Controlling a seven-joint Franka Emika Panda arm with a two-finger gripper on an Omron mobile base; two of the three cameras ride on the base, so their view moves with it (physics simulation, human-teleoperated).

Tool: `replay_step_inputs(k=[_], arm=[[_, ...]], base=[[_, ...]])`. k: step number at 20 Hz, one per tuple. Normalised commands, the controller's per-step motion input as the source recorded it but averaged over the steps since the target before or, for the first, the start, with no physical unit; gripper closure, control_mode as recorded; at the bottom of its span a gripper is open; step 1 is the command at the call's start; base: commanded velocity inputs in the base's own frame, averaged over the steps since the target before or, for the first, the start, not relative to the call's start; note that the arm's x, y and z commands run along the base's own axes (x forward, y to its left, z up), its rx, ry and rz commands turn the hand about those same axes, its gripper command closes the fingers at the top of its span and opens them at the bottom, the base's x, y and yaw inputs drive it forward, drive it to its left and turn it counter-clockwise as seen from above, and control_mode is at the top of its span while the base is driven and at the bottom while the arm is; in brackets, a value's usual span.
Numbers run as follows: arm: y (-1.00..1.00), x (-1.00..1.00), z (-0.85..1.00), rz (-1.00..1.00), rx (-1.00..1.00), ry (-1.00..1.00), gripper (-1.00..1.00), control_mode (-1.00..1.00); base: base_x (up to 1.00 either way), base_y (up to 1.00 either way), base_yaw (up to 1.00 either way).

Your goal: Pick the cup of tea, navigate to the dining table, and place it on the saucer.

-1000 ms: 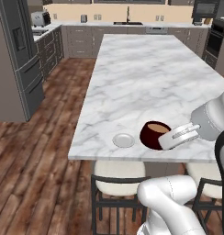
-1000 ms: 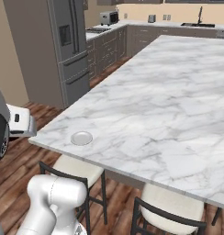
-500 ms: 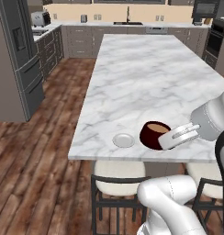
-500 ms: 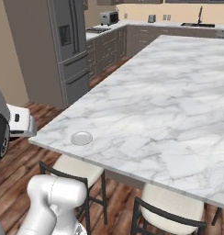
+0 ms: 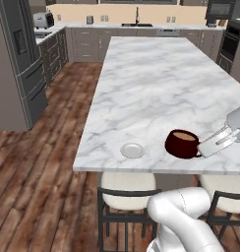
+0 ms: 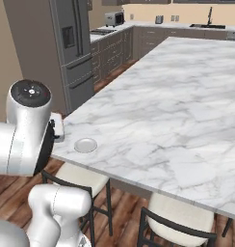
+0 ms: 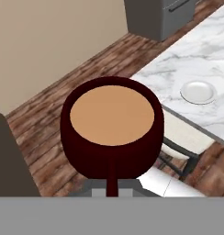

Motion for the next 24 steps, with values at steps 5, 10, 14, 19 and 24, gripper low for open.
replay_step_inputs(k=[5, 10, 14, 19, 24], arm=[[-0.68, 0.59, -0.09, 0.39, 0.00, 0.02, 1.00, -1.00], [-0.25, 0.93, -0.31, 0.21, -0.03, 0.00, 1.00, -1.00], [0.12, 1.00, -0.68, 0.07, -0.09, 0.00, 1.00, -1.00], [0.23, 0.88, -0.77, 0.03, -0.03, -0.01, 1.00, -1.00], [0.01, 0.42, -0.55, 0.00, 0.00, -0.07, 1.00, -1.00]], base=[[0.00, 0.00, 0.00], [0.00, 0.00, 0.00], [0.00, 0.00, 0.00], [0.00, 0.00, 0.00], [0.00, 0.00, 0.00]])
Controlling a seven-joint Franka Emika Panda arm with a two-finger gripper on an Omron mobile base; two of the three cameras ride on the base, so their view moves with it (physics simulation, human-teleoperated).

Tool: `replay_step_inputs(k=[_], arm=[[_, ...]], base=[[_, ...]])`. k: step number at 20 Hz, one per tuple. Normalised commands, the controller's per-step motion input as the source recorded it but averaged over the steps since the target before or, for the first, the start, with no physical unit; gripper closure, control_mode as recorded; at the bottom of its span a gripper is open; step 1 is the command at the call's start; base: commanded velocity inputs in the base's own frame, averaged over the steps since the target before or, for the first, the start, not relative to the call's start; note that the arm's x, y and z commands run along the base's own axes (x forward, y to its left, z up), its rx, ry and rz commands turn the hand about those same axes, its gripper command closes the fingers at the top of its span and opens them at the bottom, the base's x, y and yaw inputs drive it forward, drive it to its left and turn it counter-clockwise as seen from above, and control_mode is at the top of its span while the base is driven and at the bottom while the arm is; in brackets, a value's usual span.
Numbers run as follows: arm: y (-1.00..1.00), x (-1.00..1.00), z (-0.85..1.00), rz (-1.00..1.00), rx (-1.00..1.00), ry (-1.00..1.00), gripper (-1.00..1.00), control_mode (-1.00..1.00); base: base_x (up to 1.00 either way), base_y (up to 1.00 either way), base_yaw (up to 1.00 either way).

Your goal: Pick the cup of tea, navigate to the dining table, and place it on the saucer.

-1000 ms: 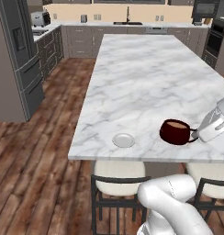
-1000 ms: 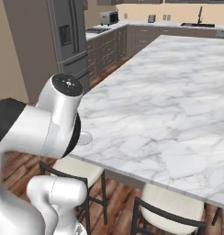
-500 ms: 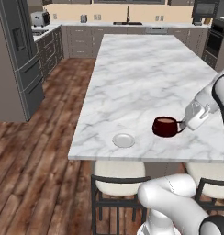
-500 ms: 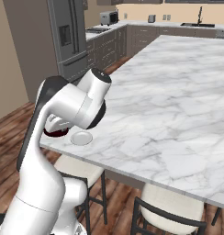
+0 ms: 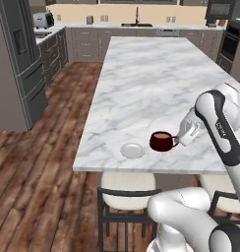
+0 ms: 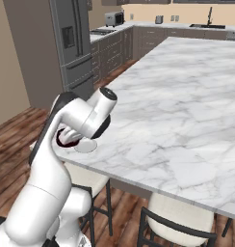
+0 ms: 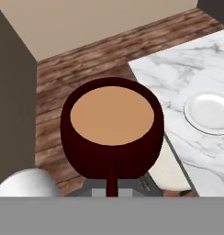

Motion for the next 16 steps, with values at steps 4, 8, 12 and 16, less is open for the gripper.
replay_step_inputs(k=[4, 8, 12, 16], arm=[[0.00, 0.52, -0.38, 0.00, 0.00, -0.10, 1.00, -1.00], [0.13, 0.76, -0.21, -0.01, -0.02, -0.08, 1.00, -1.00], [0.06, 0.83, -0.18, -0.03, -0.04, -0.01, 1.00, -1.00], [0.00, 0.63, -0.09, 0.00, 0.00, 0.02, 1.00, -1.00]], base=[[0.00, 0.00, 0.00], [0.00, 0.00, 0.00], [0.00, 0.00, 0.00], [0.00, 0.00, 0.00]])
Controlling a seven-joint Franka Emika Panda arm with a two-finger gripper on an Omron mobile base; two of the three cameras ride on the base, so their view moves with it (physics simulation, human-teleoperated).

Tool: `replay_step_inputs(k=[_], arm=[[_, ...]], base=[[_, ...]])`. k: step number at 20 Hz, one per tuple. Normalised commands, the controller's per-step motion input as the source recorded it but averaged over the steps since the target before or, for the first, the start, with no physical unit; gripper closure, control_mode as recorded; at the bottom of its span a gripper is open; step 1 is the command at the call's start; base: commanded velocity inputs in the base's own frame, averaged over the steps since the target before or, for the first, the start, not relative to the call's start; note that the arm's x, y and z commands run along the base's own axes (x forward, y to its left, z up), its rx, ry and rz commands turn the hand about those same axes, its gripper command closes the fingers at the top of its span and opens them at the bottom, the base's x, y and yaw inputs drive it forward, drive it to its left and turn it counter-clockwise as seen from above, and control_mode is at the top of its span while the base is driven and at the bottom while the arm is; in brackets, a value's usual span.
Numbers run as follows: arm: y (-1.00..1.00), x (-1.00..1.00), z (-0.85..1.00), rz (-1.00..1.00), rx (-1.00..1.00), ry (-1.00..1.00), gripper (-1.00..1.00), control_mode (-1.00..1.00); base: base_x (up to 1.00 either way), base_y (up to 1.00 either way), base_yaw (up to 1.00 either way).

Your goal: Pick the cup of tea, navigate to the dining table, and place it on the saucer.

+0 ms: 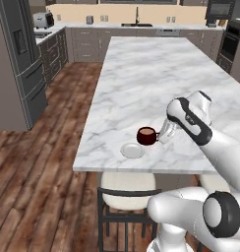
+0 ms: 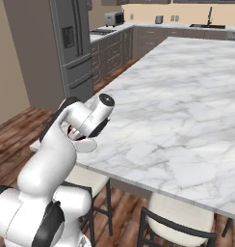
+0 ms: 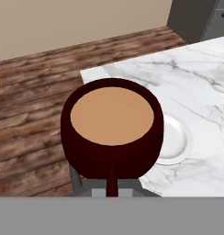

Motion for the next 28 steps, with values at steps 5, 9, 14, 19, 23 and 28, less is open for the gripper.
replay_step_inputs(k=[5, 9, 14, 19, 23, 28], arm=[[0.00, 0.36, -0.23, 0.00, 0.00, 0.00, 1.00, -1.00], [0.10, 0.05, -0.43, 0.00, 0.00, 0.00, 1.00, -1.00], [0.13, 0.15, -0.49, 0.00, -0.03, 0.00, 1.00, -1.00], [0.09, 0.39, -0.37, 0.00, -0.02, 0.00, 1.00, -1.00], [0.03, 0.37, -0.31, 0.00, -0.04, 0.00, 1.00, -1.00], [0.00, 0.29, -0.16, 0.00, -0.02, 0.00, 1.00, -1.00]], base=[[0.00, 0.00, 0.00], [0.00, 0.00, 0.00], [0.00, 0.00, 0.00], [0.00, 0.00, 0.00], [0.00, 0.00, 0.00], [0.00, 0.00, 0.00]])
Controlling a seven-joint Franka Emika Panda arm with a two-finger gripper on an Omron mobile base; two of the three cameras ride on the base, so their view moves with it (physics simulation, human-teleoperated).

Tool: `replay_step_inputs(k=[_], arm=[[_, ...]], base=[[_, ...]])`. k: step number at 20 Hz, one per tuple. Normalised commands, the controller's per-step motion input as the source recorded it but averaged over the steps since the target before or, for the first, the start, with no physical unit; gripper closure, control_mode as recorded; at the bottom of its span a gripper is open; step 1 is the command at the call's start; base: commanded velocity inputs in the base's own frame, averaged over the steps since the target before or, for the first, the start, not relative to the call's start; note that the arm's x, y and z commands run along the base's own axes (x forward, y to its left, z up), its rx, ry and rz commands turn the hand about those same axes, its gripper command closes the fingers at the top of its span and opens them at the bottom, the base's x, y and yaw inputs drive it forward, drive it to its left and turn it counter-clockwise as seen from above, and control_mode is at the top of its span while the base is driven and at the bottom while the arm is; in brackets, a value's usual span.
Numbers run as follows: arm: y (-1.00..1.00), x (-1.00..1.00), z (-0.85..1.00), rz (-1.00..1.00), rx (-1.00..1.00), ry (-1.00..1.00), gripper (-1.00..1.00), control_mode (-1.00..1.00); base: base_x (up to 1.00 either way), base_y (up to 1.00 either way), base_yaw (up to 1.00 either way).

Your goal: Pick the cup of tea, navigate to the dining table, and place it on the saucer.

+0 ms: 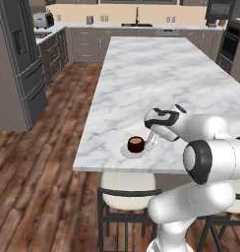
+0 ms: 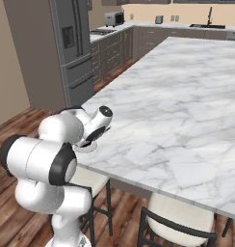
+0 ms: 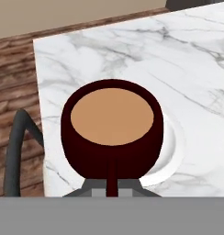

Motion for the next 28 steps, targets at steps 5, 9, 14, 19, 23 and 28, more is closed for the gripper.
replay_step_inputs(k=[5, 9, 14, 19, 23, 28], arm=[[0.02, 0.20, -0.18, 0.00, -0.03, 0.00, 1.00, -1.00], [0.06, 0.04, -0.22, 0.00, -0.01, -0.02, 1.00, -1.00], [0.10, 0.26, -0.17, -0.01, 0.00, -0.02, 1.00, -1.00], [0.07, 0.29, -0.09, -0.01, 0.00, -0.04, 1.00, -1.00], [0.00, 0.05, -0.16, 0.00, 0.00, -0.03, 1.00, -1.00], [0.00, 0.02, -0.21, 0.00, 0.00, -0.02, 1.00, -1.00]], base=[[0.00, 0.00, 0.00], [0.00, 0.00, 0.00], [0.00, 0.00, 0.00], [0.00, 0.00, 0.00], [0.00, 0.00, 0.00], [0.00, 0.00, 0.00]])
